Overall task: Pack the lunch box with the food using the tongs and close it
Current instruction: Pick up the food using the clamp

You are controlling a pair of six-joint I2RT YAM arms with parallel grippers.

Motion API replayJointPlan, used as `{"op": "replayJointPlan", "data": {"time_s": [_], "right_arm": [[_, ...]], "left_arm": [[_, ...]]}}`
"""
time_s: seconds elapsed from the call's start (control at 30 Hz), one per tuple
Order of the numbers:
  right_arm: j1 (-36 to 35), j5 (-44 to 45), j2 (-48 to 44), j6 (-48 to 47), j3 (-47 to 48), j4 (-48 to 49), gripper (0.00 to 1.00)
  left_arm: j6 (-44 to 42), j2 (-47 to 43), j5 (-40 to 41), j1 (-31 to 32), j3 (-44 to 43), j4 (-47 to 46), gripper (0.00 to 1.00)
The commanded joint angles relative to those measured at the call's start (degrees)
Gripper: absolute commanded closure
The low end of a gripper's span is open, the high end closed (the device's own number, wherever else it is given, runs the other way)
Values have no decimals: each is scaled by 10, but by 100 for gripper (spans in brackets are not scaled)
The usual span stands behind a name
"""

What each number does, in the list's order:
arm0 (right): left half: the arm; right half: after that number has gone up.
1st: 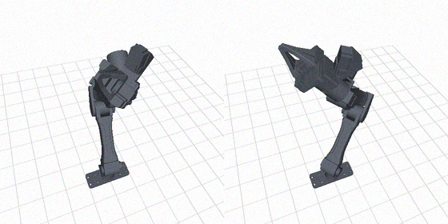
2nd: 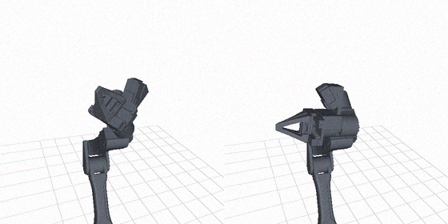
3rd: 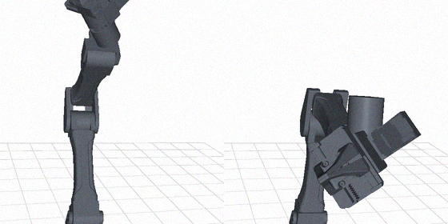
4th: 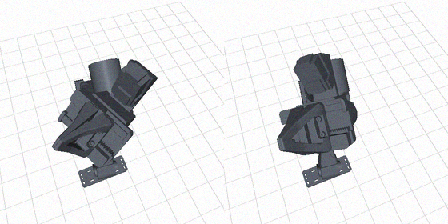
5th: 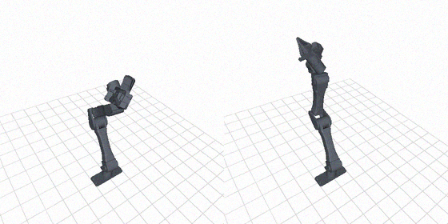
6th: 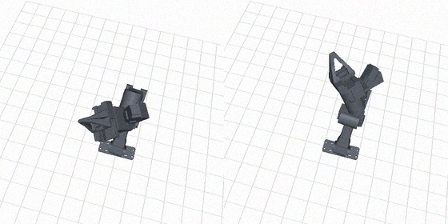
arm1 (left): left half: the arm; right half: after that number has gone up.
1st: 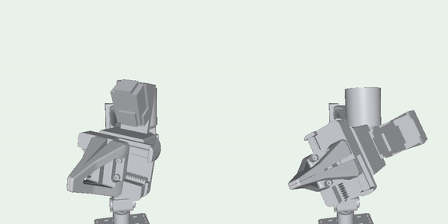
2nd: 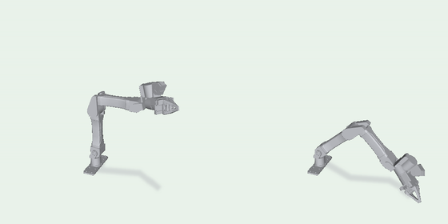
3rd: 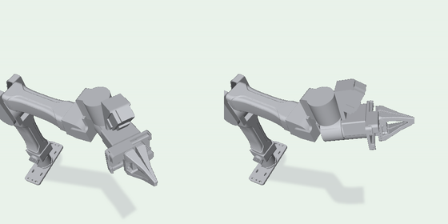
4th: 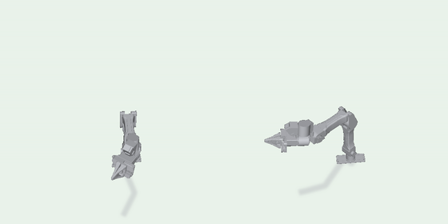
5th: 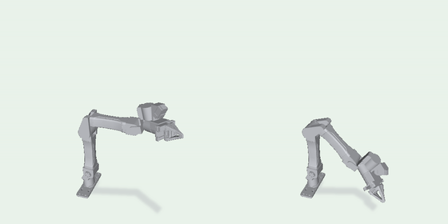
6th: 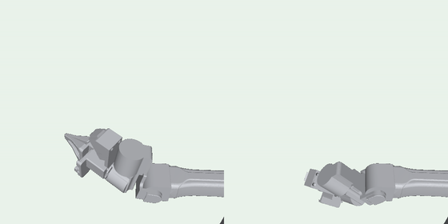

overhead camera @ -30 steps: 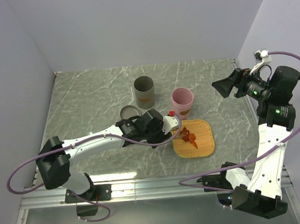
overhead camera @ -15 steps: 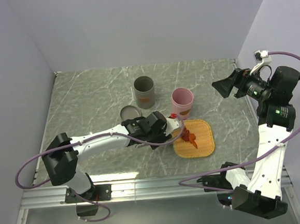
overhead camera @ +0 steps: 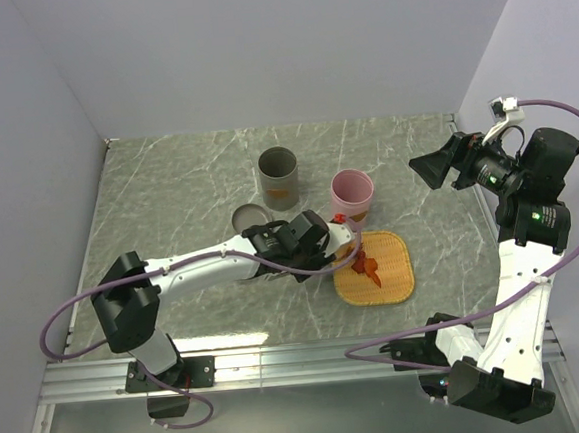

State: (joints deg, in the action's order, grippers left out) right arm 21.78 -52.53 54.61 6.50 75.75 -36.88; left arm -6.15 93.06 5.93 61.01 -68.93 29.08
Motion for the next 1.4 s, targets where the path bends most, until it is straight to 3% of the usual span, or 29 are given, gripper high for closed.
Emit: {"op": "replayJointPlan", "data": {"time_s": [0.0, 0.77, 1.37], "right_arm": [[4, 3, -7, -4, 13, 10, 0], [5, 6, -7, -8, 13, 8, 0], [5, 9, -10, -5, 15, 8, 0]], "left_arm": [[5, 1, 3, 5, -31, 7, 51], [4, 42, 22, 25, -60, 25, 61], [-9, -77, -57, 17, -32, -10, 65]]}}
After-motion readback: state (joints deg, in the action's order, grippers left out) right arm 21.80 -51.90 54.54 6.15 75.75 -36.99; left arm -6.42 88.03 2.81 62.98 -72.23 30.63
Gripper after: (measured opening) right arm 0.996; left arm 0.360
